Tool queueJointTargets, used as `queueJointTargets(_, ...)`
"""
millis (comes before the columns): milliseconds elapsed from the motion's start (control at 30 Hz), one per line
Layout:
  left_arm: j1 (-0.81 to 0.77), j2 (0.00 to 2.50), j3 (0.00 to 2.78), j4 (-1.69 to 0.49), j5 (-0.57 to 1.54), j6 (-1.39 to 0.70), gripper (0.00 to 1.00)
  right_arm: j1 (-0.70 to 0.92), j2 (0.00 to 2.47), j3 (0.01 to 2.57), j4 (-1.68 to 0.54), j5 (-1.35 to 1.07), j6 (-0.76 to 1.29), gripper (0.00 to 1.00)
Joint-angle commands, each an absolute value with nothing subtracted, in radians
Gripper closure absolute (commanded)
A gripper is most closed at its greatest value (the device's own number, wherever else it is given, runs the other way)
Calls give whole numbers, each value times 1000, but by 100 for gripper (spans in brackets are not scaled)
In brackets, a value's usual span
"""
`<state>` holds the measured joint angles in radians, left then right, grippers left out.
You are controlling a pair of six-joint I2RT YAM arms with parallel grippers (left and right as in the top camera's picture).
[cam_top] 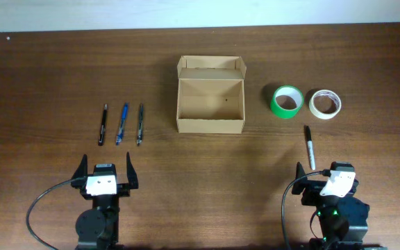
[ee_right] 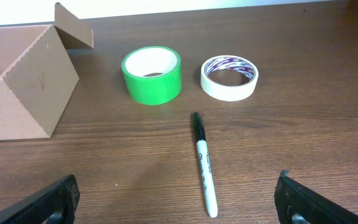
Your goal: Pack container
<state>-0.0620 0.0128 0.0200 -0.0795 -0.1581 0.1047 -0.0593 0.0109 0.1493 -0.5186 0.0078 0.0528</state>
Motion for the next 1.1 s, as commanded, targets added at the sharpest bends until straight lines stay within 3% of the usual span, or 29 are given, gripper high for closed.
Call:
queueJointTargets(0, -56, 10, 15, -80, -162, 106, 1, -67, 4, 142, -519, 23, 59, 1)
queueJointTargets(1067, -56, 10, 15, -82, -134, 106, 1, -67, 4, 142, -518, 25, 59, 1)
